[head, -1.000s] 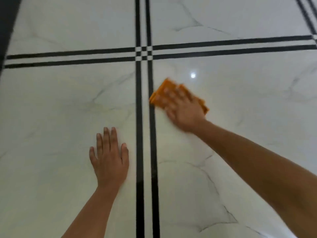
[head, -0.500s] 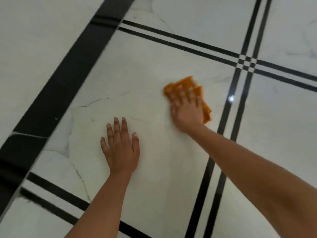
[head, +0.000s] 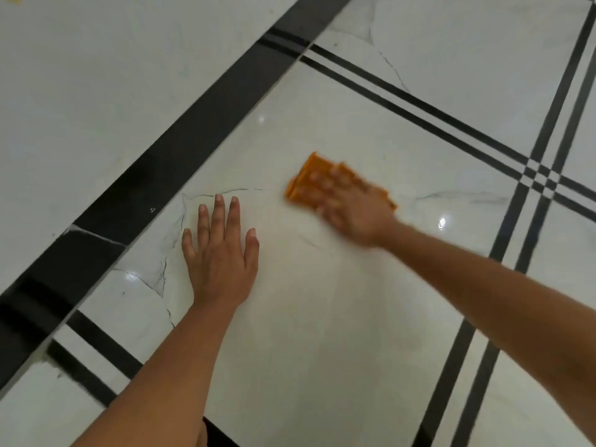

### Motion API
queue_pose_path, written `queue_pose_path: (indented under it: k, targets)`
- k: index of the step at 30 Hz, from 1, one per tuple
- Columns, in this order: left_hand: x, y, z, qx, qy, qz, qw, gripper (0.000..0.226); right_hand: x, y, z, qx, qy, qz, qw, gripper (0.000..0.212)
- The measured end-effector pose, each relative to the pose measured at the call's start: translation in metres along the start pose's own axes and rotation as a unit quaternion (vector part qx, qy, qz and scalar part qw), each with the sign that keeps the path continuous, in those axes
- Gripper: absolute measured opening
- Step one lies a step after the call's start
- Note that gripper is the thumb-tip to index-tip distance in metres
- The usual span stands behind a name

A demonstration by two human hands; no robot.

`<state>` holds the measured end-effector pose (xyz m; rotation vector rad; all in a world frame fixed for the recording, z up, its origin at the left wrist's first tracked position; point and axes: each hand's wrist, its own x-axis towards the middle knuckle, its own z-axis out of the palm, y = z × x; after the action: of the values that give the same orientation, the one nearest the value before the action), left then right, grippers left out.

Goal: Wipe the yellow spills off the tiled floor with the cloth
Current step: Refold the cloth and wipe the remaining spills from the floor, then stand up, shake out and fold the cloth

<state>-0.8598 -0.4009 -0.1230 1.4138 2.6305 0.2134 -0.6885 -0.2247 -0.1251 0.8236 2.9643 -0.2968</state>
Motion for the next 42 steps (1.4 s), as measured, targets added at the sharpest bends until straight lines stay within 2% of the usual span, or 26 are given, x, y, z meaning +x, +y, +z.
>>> queue_pose_path:
  k: [1,3,4,5,6,8,10,11,14,15,16,18,19,20,21,22,24,25,29,31,34,36,37,38,39,42]
  targets:
    - [0.002,0.0,0.0,-0.002,-0.003,-0.005,1.0,0.064,0.016,0.02,-0.005,0.001,0.032,0.091,0.995,0.054]
    - [0.006,0.001,0.0,-0.007,-0.008,-0.015,1.0,0.065,0.045,0.035,-0.017,0.057,0.041,0.289,0.955,0.049]
    - [0.006,-0.001,-0.001,-0.008,-0.009,-0.019,1.0,0.065,0.055,0.02,-0.016,0.069,0.03,0.326,0.942,0.048]
    - [0.004,-0.004,-0.002,-0.009,-0.01,-0.024,1.0,0.065,0.058,-0.005,-0.015,0.06,0.023,0.31,0.949,0.049]
    - [0.002,-0.008,-0.002,-0.009,-0.011,-0.028,1.0,0.064,0.056,-0.031,-0.01,0.048,0.019,0.248,0.967,0.05]
    - [-0.008,-0.019,-0.006,-0.009,-0.009,-0.044,0.999,0.064,0.037,-0.072,0.002,0.038,-0.016,0.052,0.998,0.052]
    - [-0.018,-0.03,-0.009,-0.005,-0.009,-0.056,0.998,0.064,0.031,-0.065,0.004,0.009,-0.035,-0.08,0.996,0.053]
    - [-0.022,-0.035,-0.01,-0.001,-0.011,-0.058,0.998,0.064,0.042,-0.051,0.001,-0.004,-0.014,-0.068,0.998,0.055]
    - [-0.034,-0.052,-0.011,-0.001,-0.014,-0.072,0.997,0.068,0.078,-0.044,-0.008,0.039,0.006,0.187,0.982,0.047]
    - [-0.04,-0.058,-0.011,-0.004,-0.014,-0.077,0.997,0.069,0.078,-0.068,-0.003,0.05,0.0,0.213,0.976,0.048]
    - [-0.044,-0.062,-0.012,-0.006,-0.015,-0.08,0.997,0.069,0.072,-0.096,0.002,0.045,0.004,0.183,0.982,0.049]
    - [-0.057,-0.067,-0.014,-0.012,-0.018,-0.083,0.996,0.068,0.036,-0.144,0.015,0.031,-0.031,0.007,0.999,0.05]
    - [-0.062,-0.068,-0.014,-0.013,-0.021,-0.08,0.996,0.067,0.018,-0.154,0.017,0.031,-0.063,-0.069,0.995,0.05]
    - [-0.065,-0.068,-0.015,-0.013,-0.024,-0.079,0.997,0.066,0.011,-0.151,0.017,0.022,-0.071,-0.115,0.991,0.049]
    - [-0.069,-0.068,-0.015,-0.013,-0.03,-0.082,0.996,0.066,0.016,-0.146,0.015,0.017,-0.055,-0.123,0.991,0.049]
    - [-0.072,-0.068,-0.016,-0.011,-0.037,-0.088,0.995,0.065,0.025,-0.143,0.012,0.014,-0.035,-0.083,0.996,0.048]
    - [-0.08,-0.065,-0.016,-0.011,-0.052,-0.102,0.993,0.062,0.03,-0.151,0.011,0.037,-0.049,0.033,0.998,0.048]
    - [-0.087,-0.063,-0.018,-0.01,-0.059,-0.105,0.993,0.059,0.021,-0.162,0.016,0.059,-0.053,0.06,0.995,0.048]
    - [-0.114,-0.05,-0.03,-0.003,-0.091,-0.123,0.988,0.057,-0.064,-0.18,0.025,0.052,-0.092,-0.059,0.993,0.05]
    - [-0.129,-0.035,-0.042,-0.005,-0.104,-0.121,0.987,0.057,-0.111,-0.167,0.022,0.054,-0.12,-0.081,0.988,0.05]
    - [-0.15,-0.006,-0.062,-0.015,-0.145,-0.097,0.985,0.057,-0.173,-0.165,0.014,0.098,-0.157,-0.048,0.982,0.058]
    - [-0.168,0.023,-0.081,-0.03,-0.171,-0.075,0.982,0.056,-0.207,-0.168,-0.001,0.168,-0.14,0.063,0.974,0.059]
    - [-0.177,0.037,-0.092,-0.041,-0.176,-0.067,0.981,0.055,-0.22,-0.171,-0.012,0.228,-0.12,0.137,0.956,0.059]
    - [-0.187,0.049,-0.103,-0.052,-0.184,-0.065,0.979,0.055,-0.23,-0.173,-0.026,0.308,-0.093,0.22,0.921,0.058]
    - [-0.198,0.066,-0.122,-0.059,-0.191,-0.064,0.978,0.054,-0.244,-0.175,-0.052,0.395,-0.055,0.31,0.863,0.054]
    - [-0.226,0.112,-0.18,-0.084,-0.217,-0.069,0.97,0.054,-0.277,-0.171,-0.138,0.579,0.068,0.513,0.63,0.047]
